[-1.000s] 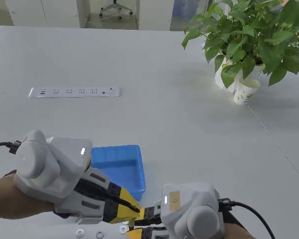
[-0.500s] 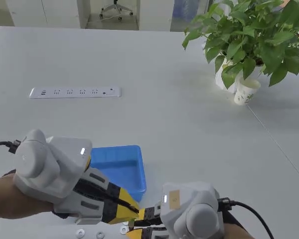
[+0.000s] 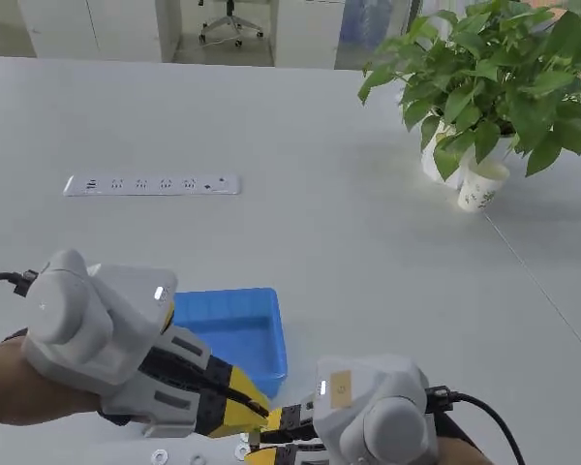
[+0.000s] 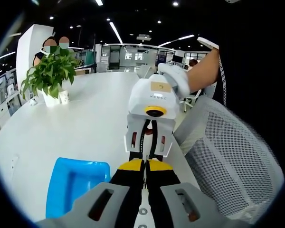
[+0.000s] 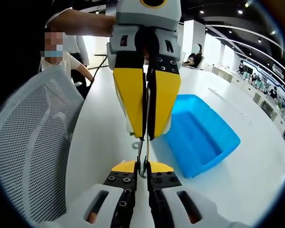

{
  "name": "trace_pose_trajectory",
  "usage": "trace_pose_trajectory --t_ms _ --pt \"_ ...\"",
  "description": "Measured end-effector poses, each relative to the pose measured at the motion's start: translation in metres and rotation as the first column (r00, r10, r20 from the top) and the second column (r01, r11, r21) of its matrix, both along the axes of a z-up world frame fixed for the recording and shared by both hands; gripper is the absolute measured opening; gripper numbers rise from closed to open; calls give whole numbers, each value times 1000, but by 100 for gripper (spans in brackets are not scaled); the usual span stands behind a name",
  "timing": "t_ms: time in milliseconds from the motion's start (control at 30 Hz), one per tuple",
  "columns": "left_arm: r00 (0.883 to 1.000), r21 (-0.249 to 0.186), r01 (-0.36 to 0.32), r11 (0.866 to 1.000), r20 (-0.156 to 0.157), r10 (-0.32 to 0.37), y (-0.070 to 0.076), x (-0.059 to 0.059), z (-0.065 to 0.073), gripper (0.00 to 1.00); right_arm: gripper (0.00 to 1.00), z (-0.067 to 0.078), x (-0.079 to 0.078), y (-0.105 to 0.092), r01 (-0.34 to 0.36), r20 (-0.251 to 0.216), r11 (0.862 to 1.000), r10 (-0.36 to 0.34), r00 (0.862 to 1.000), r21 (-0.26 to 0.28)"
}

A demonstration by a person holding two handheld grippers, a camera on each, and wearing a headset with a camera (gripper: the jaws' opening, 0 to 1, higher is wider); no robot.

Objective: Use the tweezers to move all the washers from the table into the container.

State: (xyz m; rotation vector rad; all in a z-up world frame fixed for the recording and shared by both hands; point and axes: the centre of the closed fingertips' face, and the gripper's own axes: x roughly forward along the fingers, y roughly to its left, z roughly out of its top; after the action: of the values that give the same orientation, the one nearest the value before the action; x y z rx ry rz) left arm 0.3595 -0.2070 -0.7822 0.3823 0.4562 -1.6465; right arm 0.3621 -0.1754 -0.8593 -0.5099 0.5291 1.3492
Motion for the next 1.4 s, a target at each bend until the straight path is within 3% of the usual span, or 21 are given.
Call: trace_pose_trajectory --t_ms 633,1100,1400 --pt "999 -27 -26 999 18 26 12 10 37 4 9 37 15 11 -33 60 999 32 998 15" --pt "997 -28 -47 999 54 48 17 34 54 4 9 53 39 17 -39 99 999 36 994 26" --pt "996 -16 -51 999 79 52 19 50 55 4 9 55 58 20 -37 117 999 33 993 32"
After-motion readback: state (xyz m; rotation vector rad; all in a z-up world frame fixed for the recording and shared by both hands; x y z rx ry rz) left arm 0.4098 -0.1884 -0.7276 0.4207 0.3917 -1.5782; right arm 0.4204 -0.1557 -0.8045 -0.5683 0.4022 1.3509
